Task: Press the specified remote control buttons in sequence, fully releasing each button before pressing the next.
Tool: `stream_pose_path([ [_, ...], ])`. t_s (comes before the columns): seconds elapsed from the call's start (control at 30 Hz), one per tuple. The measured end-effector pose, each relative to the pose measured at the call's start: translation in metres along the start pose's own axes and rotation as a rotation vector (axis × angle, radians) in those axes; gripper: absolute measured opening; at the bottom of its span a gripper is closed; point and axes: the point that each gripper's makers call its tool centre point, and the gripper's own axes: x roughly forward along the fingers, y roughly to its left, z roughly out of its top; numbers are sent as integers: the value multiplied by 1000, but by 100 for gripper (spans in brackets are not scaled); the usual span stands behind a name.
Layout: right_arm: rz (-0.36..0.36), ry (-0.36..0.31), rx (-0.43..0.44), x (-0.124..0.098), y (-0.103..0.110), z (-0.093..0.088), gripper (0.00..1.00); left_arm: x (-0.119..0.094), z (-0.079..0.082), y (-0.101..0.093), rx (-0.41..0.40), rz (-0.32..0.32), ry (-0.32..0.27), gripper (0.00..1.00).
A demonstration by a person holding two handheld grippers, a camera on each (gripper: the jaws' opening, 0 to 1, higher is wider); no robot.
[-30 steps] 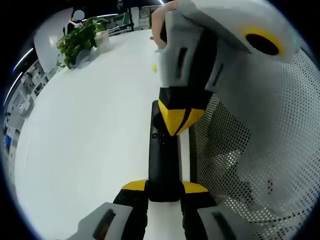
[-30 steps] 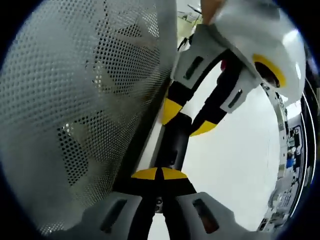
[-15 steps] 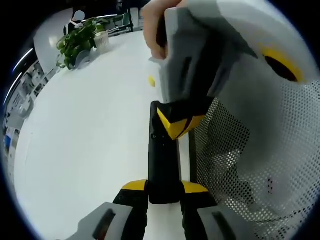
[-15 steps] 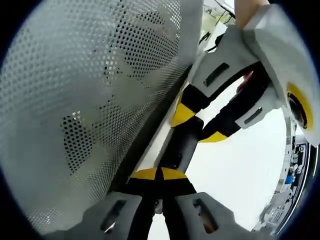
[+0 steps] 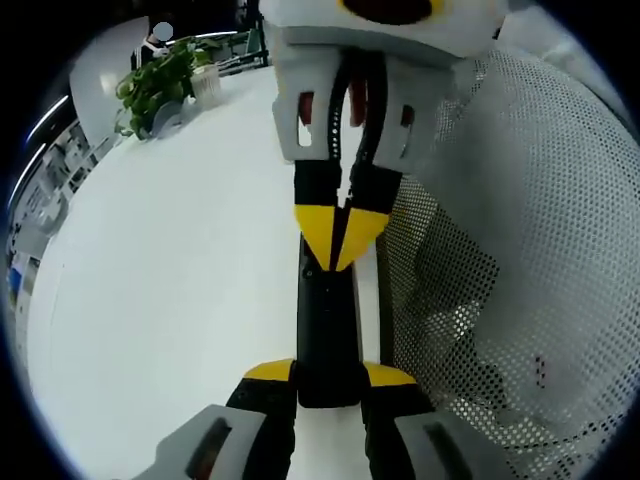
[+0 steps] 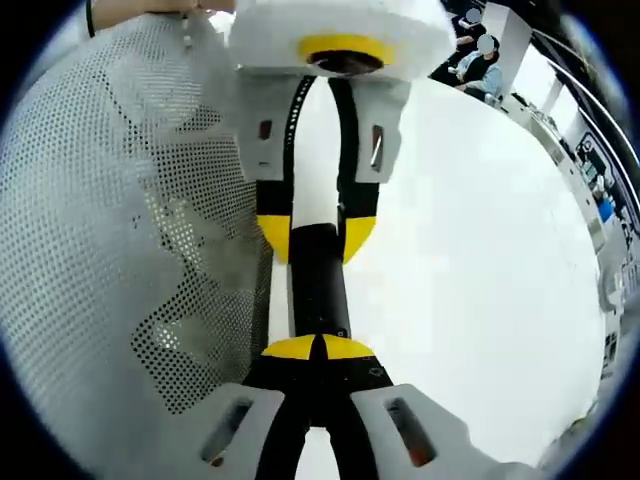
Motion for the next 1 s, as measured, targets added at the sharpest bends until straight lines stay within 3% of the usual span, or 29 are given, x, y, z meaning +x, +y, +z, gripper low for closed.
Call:
stream_pose_path([
  [0.17, 33, 36, -3, 6, 0, -3, 0, 0, 0, 0, 0, -1, -2, 25],
  [0.27, 55, 19, -6, 7, 3, 2, 0, 0, 0, 0, -2, -2, -3, 25],
  [0.33, 67, 48, -73, 7, 3, 1, 0, 1, 0, 0, -3, -2, -4, 25],
  [0.43, 89, 80, -94, 8, 2, 0, 0, 1, 0, 1, -17, -6, -10, 25],
  [0.63, 120, 93, -84, 9, 1, -1, 0, 1, 1, 1, -20, -6, -11, 25],
  [0.7, 131, 86, -55, 9, 1, -1, 0, 1, 0, 1, -20, -6, -11, 25],
  [0.87, 192, 37, 108, 8, 0, -1, 0, 1, 0, 1, -21, -6, -14, 25],
  [1.0, 219, 46, 137, 7, -5, -5, 0, 1, 0, 1, -24, -5, -17, 25],
])
